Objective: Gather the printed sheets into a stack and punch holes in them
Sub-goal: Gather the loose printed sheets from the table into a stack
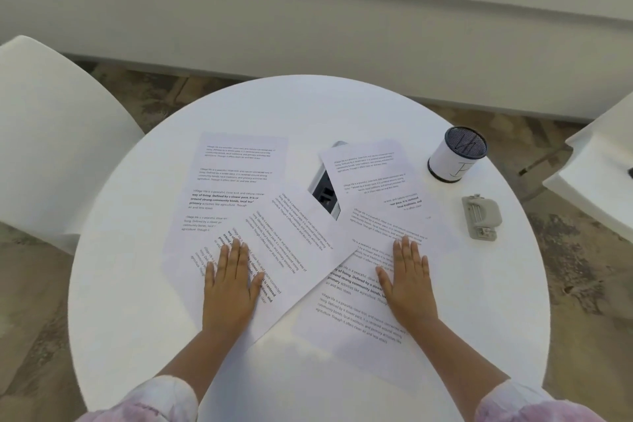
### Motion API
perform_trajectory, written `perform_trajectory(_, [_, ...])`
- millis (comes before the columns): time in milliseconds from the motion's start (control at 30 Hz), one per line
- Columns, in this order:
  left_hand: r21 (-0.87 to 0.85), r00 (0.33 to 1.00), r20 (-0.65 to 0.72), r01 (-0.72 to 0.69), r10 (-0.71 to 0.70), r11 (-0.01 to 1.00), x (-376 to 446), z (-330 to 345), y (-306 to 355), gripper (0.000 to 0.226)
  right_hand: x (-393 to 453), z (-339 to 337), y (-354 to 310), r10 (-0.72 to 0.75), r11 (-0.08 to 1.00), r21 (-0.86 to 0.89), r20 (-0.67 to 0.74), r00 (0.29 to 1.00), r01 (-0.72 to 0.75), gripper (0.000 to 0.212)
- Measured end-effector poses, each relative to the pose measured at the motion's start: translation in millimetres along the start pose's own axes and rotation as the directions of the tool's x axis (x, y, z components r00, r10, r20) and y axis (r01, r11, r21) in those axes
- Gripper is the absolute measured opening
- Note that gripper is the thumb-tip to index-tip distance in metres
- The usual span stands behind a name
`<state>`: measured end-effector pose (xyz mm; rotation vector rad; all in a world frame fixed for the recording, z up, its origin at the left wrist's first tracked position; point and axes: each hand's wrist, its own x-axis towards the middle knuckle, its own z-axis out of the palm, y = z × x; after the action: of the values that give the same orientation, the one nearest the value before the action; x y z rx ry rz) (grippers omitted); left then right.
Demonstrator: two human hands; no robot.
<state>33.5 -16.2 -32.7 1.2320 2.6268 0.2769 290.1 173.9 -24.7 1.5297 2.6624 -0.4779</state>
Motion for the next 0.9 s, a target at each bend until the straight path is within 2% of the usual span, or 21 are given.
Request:
perform_trajectory(267, [0.009,1.0,0.001,-0.011,0.011,1.0,0.1,1.1,0.2,0.073,2.2,-5.8,-9.7,0.047,0.999,0.024,-0.019,0.999,-0.046,0.107])
perform_trajectory(300, [0.006,1.0,0.002,-0.014,0.014,1.0,0.2,1.1,0.2,0.073,1.4,-7.6,-16.0,0.049,0.999,0.023,-0.057,0.997,-0.048,0.102])
perform_trajectory(400, [-0.008,1.0,0.001,-0.018,0.018,1.0,0.1,0.9,0.5,0.076,-3.3,-16.6,-40.8,0.044,0.995,0.101,-0.2,0.979,-0.024,0.065])
perform_trajectory(467, [-0.038,1.0,-0.005,-0.02,0.02,0.999,-1.0,1.1,0.2,0.081,-9.3,-26.8,-61.9,0.08,0.964,0.26,-0.087,0.993,-0.055,0.057])
perform_trajectory(567, [-0.093,0.999,-0.042,-0.033,0.03,0.995,-1.3,0.5,2.6,0.089,-8.7,-28.3,-88.3,0.152,0.874,0.422,0.229,0.961,-0.239,0.059])
perform_trajectory(667, [-0.145,0.996,-0.055,-0.083,0.075,0.986,-1.0,-7.4,12.2,0.09,-5.5,-24.3,-104.7,0.185,0.675,0.613,0.399,0.898,-0.411,0.047])
perform_trajectory(733, [-0.176,0.991,-0.064,-0.127,0.118,0.976,0.2,-17.1,23.0,0.091,-2.5,-23.4,-108.7,0.167,0.609,0.666,0.423,0.891,-0.431,0.033])
perform_trajectory(800, [-0.186,0.983,-0.093,-0.171,0.156,0.968,3.5,-26.9,31.0,0.085,0.0,-24.0,-108.1,0.156,0.635,0.659,0.401,0.903,-0.403,0.029])
perform_trajectory(900, [-0.186,0.98,-0.111,-0.185,0.167,0.965,19.0,-39.6,26.7,0.063,2.2,-27.5,-101.8,0.151,0.72,0.595,0.367,0.918,-0.356,0.028])
